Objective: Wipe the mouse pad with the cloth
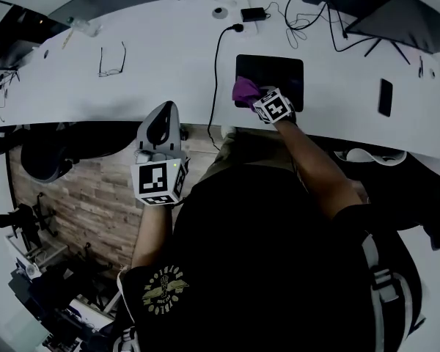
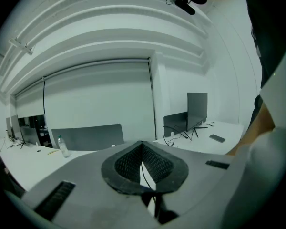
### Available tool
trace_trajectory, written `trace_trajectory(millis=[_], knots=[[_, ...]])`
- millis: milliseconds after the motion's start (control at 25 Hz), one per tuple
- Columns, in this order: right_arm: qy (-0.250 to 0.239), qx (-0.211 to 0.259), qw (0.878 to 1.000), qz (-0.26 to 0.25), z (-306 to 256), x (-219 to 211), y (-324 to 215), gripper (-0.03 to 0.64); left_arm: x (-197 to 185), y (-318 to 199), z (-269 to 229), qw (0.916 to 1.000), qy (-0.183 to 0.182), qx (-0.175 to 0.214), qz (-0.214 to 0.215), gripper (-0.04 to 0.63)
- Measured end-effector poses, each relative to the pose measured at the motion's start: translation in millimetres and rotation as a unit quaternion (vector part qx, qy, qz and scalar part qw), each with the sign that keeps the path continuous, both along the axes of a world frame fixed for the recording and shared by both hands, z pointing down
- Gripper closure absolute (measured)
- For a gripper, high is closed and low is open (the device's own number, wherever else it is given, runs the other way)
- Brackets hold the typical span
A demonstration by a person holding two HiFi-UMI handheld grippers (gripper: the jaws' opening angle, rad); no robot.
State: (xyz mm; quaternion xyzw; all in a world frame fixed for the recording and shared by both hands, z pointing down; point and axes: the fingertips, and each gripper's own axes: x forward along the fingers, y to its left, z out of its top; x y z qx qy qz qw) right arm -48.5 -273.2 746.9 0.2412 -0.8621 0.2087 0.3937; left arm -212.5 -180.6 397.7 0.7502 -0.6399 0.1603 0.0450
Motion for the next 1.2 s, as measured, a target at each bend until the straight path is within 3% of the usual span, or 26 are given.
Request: trace_trajectory(millis=[240,720,1000,1080,1200], knots=[[0.010,-0.004,0.999,0.038,1,50,-4,0.526,17,-12,-6,0.9996,-0.004,0.009,0.028,0.594],[0.034,-0.019,0.990,0.139,8,158,-7,0.526,33,-17,-8,0.9992,0.017,0.013,0.035,0.594],[0.063,-0.019,0.984,0.165,10,205,-2,0.526,56,-22,-4,0.9988,0.028,0.011,0.039,0.594],[0.050,-0.012,0.983,0.177,2,214,1,0.528,65,-23,-9,0.9975,0.047,0.016,0.049,0.594],[-0.012,0.033,0.981,0.189,-45,214,-1,0.529,78,-27,-16,0.9964,0.049,0.027,0.065,0.594]])
